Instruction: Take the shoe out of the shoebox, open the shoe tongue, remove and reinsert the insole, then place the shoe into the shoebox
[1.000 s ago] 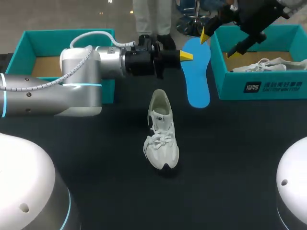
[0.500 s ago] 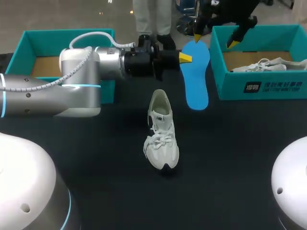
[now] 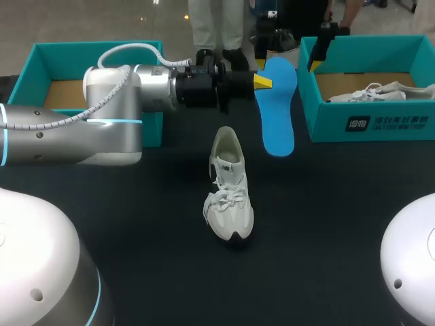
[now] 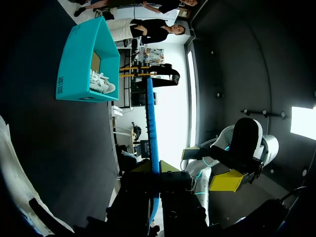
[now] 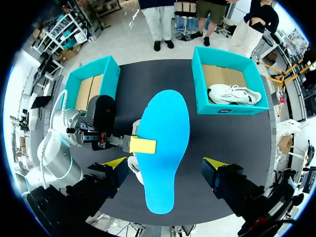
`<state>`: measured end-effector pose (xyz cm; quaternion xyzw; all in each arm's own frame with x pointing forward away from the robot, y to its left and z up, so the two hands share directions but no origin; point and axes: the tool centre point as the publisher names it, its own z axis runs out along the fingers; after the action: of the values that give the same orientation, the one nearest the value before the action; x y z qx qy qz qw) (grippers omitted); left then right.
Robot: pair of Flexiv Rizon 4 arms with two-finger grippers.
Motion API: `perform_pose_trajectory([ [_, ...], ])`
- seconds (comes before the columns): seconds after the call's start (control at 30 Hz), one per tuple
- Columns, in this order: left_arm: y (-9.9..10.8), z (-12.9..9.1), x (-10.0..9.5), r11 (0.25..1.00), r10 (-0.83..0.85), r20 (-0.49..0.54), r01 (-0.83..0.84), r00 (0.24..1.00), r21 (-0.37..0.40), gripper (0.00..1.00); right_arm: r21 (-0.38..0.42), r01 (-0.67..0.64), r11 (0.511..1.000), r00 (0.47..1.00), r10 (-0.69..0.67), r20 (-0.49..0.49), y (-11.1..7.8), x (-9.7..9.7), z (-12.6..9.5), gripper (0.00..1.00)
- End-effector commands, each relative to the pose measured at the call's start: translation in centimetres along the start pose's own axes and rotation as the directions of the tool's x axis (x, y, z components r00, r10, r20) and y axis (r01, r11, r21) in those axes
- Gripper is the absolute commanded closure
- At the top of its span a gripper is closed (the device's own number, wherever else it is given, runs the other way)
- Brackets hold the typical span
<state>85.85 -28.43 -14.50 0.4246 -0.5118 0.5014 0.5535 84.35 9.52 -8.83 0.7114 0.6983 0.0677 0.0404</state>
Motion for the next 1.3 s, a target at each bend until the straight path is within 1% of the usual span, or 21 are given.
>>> perform_pose_trajectory([
  [0.03, -0.1, -0.1, 0.0, 1.0, -0.002, 0.004, 0.002, 1.0, -0.005, 1.0, -0.016, -0.002, 1.0, 0.996, 0.004, 0.093, 0.1, 0.4, -0.3, 0.0],
  [0.07, -0.1, -0.1, 0.0, 1.0, -0.002, 0.004, 0.002, 1.0, -0.004, 1.0, -0.015, -0.003, 1.0, 0.995, 0.004, 0.1, 0.1, 0.4, -0.5, 0.0],
  [0.2, -0.2, -0.2, -0.1, 1.0, -0.003, 0.003, 0.003, 1.0, 0.0, 1.0, -0.011, -0.018, 1.0, 0.997, 0.019, 0.075, 0.0, 0.5, -1.1, 0.0],
  [0.23, -0.2, -0.3, -0.1, 1.0, -0.004, 0.004, 0.004, 1.0, 0.001, 1.0, -0.003, -0.017, 1.0, 0.996, 0.018, 0.083, -0.1, 0.7, -1.2, 0.0],
  [0.4, -0.3, -0.3, -0.2, 1.0, -0.006, 0.002, 0.006, 1.0, 0.001, 1.0, 0.021, -0.01, 1.0, 0.998, 0.009, 0.061, -0.4, 1.1, -0.9, 0.0],
  [0.47, -0.3, -0.3, -0.2, 1.0, -0.007, 0.002, 0.007, 1.0, 0.001, 1.0, 0.009, -0.008, 1.0, 0.998, 0.007, 0.056, -0.4, 1.1, -0.8, 0.0],
  [1.0, -0.2, -0.6, 0.0, 1.0, 0.005, 0.01, -0.005, 1.0, 0.002, 1.0, 0.009, -0.008, 1.0, 0.998, 0.007, 0.056, -0.4, 1.1, -0.8, 0.0],
  [1.03, -0.2, -0.6, 0.0, 1.0, 0.007, 0.009, -0.007, 1.0, 0.002, 1.0, 0.017, -0.008, 1.0, 1.0, 0.008, -0.007, -0.5, 0.8, -0.7, 0.0],
  [1.1, -0.2, -0.6, 0.1, 1.0, 0.012, 0.005, -0.012, 1.0, 0.004, 1.0, 0.003, -0.019, 1.0, 0.995, 0.019, -0.099, -0.6, 0.2, -0.6, 0.0],
  [1.13, -0.2, -0.7, 0.1, 1.0, 0.012, 0.004, -0.012, 1.0, 0.005, 1.0, -0.001, -0.015, 1.0, 0.992, 0.015, -0.128, -0.6, -0.1, -0.6, 0.0],
  [1.17, -0.3, -0.7, 0.1, 1.0, 0.013, 0.005, -0.013, 1.0, 0.007, 1.0, -0.007, -0.016, 1.0, 0.991, 0.015, -0.132, -0.7, -0.3, -0.6, 0.0],
  [1.23, -0.3, -0.7, 0.1, 1.0, 0.013, 0.006, -0.013, 1.0, 0.01, 1.0, -0.02, -0.026, 0.999, 0.978, 0.021, -0.206, -0.8, -0.6, -0.6, 0.0],
  [1.3, -0.3, -0.7, 0.1, 1.0, 0.015, 0.005, -0.015, 1.0, 0.015, 1.0, -0.029, -0.013, 1.0, 0.968, 0.005, -0.25, -0.8, -0.9, -0.6, 0.0],
])
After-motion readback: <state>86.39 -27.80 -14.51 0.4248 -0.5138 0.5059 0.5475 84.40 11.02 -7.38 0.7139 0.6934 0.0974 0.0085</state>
